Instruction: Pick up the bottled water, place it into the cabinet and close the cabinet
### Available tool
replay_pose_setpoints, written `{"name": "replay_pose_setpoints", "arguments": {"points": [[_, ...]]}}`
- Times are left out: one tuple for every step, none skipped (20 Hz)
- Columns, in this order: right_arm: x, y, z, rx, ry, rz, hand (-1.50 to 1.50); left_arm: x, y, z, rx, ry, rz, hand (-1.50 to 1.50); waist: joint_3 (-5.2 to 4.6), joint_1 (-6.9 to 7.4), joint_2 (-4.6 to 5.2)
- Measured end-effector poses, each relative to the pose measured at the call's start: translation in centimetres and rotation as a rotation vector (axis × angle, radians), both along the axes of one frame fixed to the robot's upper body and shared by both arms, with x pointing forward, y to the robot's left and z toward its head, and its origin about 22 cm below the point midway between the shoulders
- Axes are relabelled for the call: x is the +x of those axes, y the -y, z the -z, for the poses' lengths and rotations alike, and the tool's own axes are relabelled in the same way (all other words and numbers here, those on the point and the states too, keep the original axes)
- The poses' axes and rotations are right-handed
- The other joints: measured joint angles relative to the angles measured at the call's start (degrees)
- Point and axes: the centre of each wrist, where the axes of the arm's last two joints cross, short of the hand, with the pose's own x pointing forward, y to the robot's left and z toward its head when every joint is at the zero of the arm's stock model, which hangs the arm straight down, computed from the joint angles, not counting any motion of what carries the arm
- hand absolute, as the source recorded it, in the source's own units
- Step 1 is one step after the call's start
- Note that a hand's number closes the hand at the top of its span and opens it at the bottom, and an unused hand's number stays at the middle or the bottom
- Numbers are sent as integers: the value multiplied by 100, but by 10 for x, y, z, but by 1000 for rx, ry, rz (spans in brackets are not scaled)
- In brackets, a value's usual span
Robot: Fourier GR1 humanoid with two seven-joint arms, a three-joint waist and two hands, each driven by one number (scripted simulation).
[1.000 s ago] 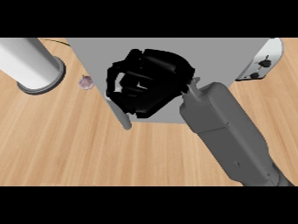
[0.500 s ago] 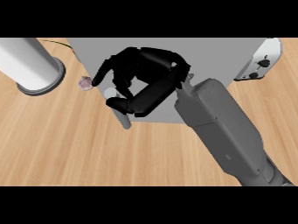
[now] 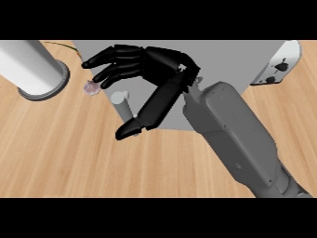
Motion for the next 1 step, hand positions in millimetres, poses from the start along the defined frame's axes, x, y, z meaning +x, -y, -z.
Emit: {"name": "replay_pose_setpoints", "arguments": {"points": [[-1,-1,-1,0,1,9,-150,1,0,-1,4,-1,3,-150,3,4,2]]}}
